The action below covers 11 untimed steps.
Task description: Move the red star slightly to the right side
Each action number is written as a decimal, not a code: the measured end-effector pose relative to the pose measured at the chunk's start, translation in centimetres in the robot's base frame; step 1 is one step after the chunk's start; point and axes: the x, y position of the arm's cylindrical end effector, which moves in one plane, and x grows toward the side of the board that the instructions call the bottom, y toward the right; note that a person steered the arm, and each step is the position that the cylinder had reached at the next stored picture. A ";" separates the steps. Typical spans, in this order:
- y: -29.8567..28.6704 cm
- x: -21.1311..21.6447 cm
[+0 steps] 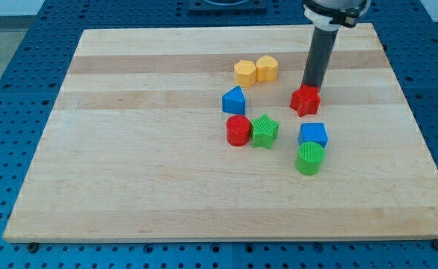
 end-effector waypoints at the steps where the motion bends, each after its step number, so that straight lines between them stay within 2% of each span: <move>1: -2.5 -0.1; 5: -6.9 0.0; 6: -7.0 1.2; 7: -5.7 3.8; 9: -1.6 4.0; 11: -5.5 5.1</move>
